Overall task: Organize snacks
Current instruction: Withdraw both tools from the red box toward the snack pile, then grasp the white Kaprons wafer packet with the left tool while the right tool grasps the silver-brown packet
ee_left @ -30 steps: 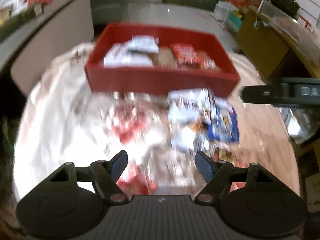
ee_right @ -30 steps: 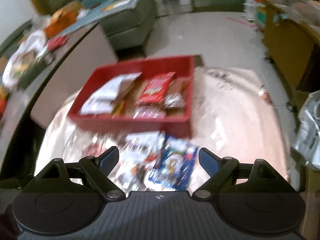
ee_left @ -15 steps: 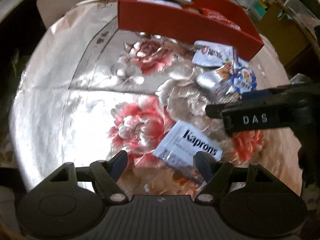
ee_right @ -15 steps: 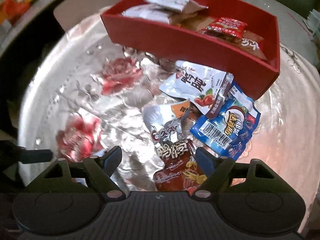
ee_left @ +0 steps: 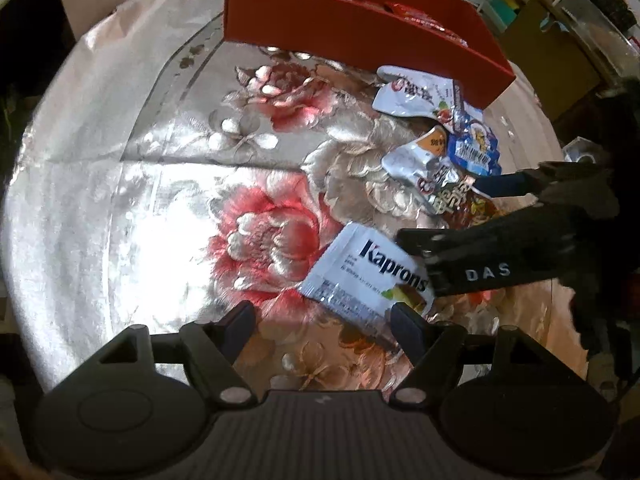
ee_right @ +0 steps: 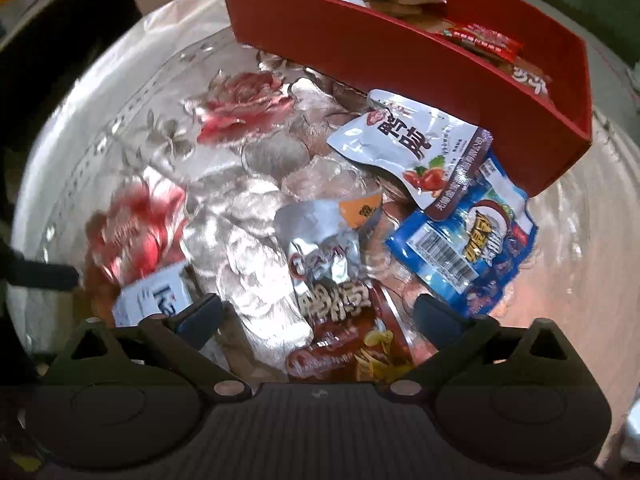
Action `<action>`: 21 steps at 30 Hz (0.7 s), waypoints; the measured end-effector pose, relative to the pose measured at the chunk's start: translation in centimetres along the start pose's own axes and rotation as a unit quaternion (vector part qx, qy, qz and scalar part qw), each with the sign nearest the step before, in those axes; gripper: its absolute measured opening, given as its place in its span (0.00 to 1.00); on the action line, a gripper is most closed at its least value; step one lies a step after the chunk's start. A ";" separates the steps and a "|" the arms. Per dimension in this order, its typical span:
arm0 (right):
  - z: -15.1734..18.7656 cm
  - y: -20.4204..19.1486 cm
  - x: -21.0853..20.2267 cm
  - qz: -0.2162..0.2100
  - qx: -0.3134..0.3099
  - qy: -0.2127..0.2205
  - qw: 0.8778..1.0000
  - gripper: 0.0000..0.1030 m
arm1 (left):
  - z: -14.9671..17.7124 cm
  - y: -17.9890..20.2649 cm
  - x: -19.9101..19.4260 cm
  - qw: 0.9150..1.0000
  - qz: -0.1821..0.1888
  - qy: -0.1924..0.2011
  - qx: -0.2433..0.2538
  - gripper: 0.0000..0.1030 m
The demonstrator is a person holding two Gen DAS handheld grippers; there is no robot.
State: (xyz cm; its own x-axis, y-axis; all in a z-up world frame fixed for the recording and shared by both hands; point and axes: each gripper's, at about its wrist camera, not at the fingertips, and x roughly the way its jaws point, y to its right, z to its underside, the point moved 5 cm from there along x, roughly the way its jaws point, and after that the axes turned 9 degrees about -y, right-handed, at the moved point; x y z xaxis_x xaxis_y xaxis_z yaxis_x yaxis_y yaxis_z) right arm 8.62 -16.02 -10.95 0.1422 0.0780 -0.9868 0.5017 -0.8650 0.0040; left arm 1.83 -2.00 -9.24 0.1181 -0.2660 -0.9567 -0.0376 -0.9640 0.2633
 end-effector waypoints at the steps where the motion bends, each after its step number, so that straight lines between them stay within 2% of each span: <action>1: 0.4 -0.1 -0.1 0.010 -0.003 -0.002 1.000 0.94 | 0.1 -0.1 0.1 1.000 0.001 -0.002 0.000 0.67; 2: 0.8 -0.1 -0.3 0.018 -0.002 -0.001 1.000 0.87 | 0.1 -0.3 0.2 1.000 0.000 -0.004 -0.002 0.67; 3: 1.2 0.0 -0.7 0.010 0.005 0.001 1.000 0.74 | 0.1 -0.4 0.3 1.000 0.000 -0.005 -0.004 0.67; 4: 1.5 0.1 -1.1 0.008 0.013 0.005 1.000 0.65 | 0.1 -0.4 0.5 1.000 -0.001 -0.007 -0.007 0.67; 7: 2.7 1.0 -2.0 -0.023 0.044 0.012 0.999 0.64 | 0.2 -0.4 0.8 1.000 -0.001 -0.011 -0.018 0.67; 13: 6.0 2.0 -3.7 -0.014 0.068 0.034 0.997 0.64 | 0.1 1.4 1.8 1.000 -0.006 -0.014 -0.022 0.67; 17: 7.8 3.2 -3.2 0.011 0.083 0.023 0.996 0.65 | -0.7 2.6 2.2 0.998 0.001 -0.004 -0.062 0.70; 19: 8.1 3.4 -2.4 0.024 0.077 0.011 0.997 0.67 | -1.2 3.0 2.6 0.995 0.001 -0.003 -0.097 0.79; 21: 8.2 2.7 -2.3 0.035 0.060 0.014 0.998 0.70 | -1.4 3.3 2.9 0.992 -0.011 0.003 -0.127 0.82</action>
State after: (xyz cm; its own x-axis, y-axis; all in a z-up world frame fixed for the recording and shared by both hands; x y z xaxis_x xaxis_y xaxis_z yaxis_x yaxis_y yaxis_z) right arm 2.65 -22.61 -10.02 0.1976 0.0274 -0.9799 0.3846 -0.9216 0.0518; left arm 3.43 -5.96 -10.94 0.1223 -0.2450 -0.9618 0.2164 -0.9392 0.2667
